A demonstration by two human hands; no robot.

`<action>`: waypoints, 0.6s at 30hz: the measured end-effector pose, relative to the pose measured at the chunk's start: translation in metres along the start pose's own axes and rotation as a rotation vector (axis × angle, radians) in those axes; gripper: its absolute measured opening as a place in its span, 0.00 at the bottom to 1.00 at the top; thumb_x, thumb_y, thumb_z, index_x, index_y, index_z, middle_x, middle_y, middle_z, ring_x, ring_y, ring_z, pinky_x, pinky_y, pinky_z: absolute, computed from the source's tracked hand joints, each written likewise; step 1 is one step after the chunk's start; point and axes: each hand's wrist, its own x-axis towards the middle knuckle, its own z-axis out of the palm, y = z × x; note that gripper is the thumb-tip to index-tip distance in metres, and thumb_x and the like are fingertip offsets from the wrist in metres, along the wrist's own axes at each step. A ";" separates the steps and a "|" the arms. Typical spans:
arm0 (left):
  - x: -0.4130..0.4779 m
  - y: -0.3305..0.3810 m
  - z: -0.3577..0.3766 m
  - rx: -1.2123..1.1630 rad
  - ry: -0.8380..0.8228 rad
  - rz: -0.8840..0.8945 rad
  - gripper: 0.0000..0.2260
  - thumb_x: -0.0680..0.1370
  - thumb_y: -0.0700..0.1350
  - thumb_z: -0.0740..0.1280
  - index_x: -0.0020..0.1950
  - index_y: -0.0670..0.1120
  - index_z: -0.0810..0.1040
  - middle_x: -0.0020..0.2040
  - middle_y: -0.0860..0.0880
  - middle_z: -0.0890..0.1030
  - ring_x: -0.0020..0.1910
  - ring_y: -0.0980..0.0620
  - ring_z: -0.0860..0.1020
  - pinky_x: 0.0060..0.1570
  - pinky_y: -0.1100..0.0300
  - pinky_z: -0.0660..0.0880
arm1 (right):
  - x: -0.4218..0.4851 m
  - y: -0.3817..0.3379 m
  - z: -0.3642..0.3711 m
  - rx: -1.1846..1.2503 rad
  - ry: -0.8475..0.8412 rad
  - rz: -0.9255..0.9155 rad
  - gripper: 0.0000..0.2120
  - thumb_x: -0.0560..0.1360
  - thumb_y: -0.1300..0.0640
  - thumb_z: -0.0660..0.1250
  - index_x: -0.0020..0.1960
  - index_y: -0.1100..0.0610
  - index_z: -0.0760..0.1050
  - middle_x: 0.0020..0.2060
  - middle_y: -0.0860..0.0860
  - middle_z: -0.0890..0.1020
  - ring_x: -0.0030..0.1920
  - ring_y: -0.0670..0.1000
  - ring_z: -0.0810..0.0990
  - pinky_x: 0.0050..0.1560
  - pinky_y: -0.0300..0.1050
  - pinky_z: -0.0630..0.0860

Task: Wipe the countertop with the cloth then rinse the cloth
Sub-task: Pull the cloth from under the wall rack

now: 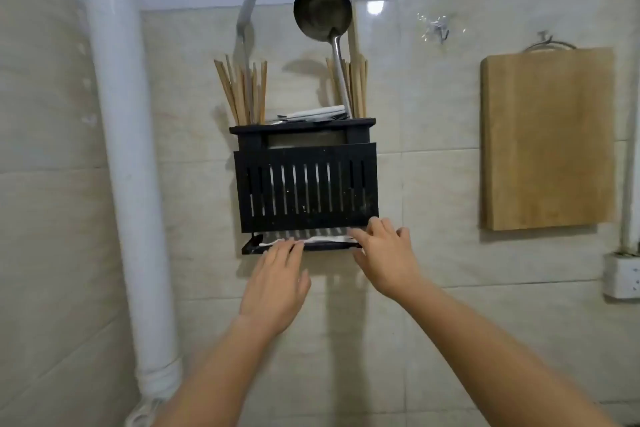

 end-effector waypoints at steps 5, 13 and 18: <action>0.023 -0.010 0.025 0.040 0.165 0.086 0.20 0.75 0.51 0.56 0.59 0.43 0.79 0.53 0.48 0.83 0.52 0.50 0.81 0.53 0.54 0.77 | 0.018 0.007 0.024 -0.090 0.262 -0.096 0.05 0.67 0.58 0.75 0.40 0.53 0.79 0.35 0.49 0.68 0.37 0.53 0.69 0.37 0.45 0.60; 0.036 -0.012 0.033 0.007 0.218 0.030 0.20 0.76 0.52 0.55 0.55 0.44 0.81 0.43 0.50 0.83 0.45 0.49 0.81 0.51 0.49 0.78 | 0.029 0.012 0.032 -0.045 0.412 -0.205 0.11 0.64 0.69 0.72 0.38 0.56 0.74 0.38 0.52 0.69 0.40 0.52 0.62 0.42 0.43 0.51; 0.041 -0.014 0.035 -0.101 0.315 0.028 0.09 0.73 0.44 0.72 0.52 0.44 0.81 0.41 0.49 0.79 0.40 0.45 0.78 0.47 0.47 0.77 | 0.031 0.006 0.012 0.037 0.473 -0.279 0.08 0.69 0.68 0.64 0.43 0.57 0.72 0.47 0.53 0.74 0.50 0.53 0.69 0.49 0.46 0.58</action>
